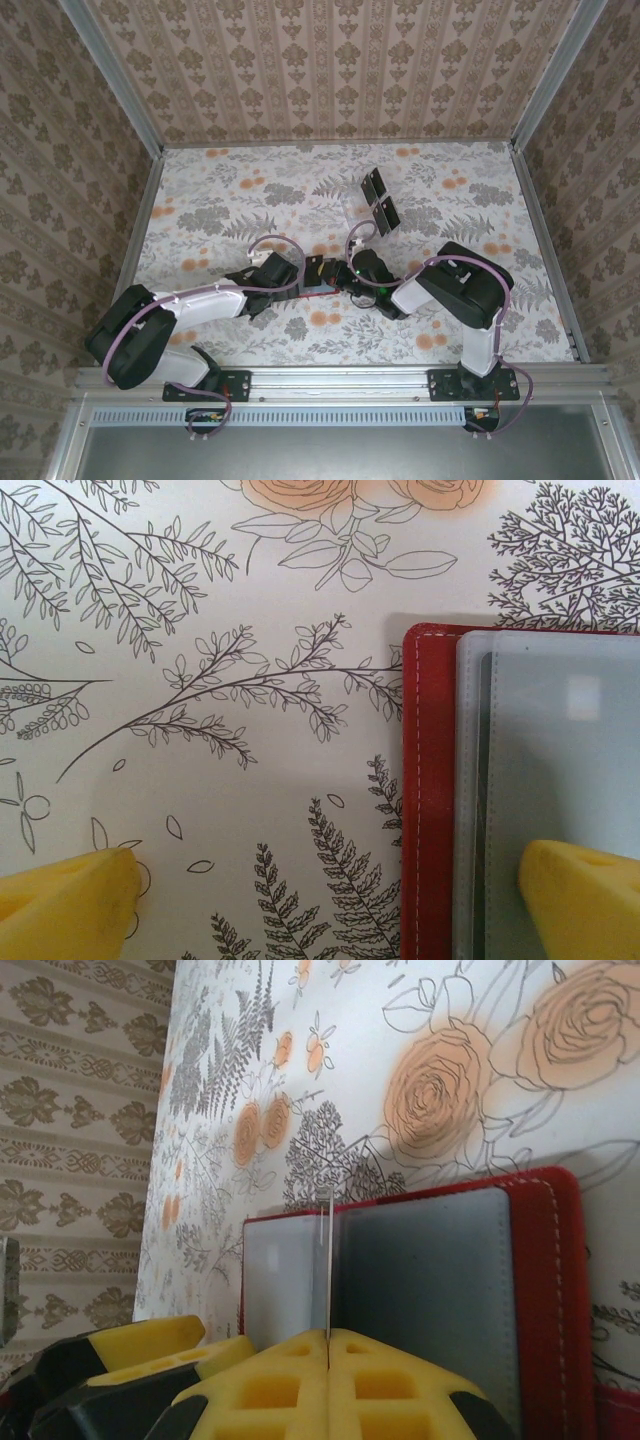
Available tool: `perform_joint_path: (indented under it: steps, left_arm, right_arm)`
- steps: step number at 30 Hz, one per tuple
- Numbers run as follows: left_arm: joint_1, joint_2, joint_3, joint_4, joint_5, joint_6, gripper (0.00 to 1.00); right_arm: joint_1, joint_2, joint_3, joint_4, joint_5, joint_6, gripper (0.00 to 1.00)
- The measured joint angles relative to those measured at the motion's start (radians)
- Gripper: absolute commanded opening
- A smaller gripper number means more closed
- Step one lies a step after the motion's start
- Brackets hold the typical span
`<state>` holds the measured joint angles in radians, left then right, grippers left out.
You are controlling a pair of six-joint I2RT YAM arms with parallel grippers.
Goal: Put the credit cards into the card holder
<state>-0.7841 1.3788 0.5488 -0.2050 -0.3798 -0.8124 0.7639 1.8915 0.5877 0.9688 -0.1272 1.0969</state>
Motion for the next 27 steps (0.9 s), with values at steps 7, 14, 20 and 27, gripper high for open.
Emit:
perform_joint_path:
  steps: [7,14,20,27]
  left_arm:
    - [0.0,0.0,0.0,0.0,0.0,0.0,1.0]
    - [0.0,0.0,0.0,0.0,0.0,0.0,1.0]
    - [0.0,0.0,0.0,0.0,0.0,0.0,1.0]
    - [0.0,0.0,-0.002,0.004,0.0,0.0,1.0]
  right_arm:
    - [0.0,0.0,-0.023,0.021,-0.018,0.011,0.0]
    - [0.0,0.011,-0.024,0.032,-0.047,0.022,0.0]
    - [0.0,0.029,-0.024,0.05,-0.064,0.034,0.0]
    - [0.003,0.042,-0.017,0.057,-0.068,0.037,0.0]
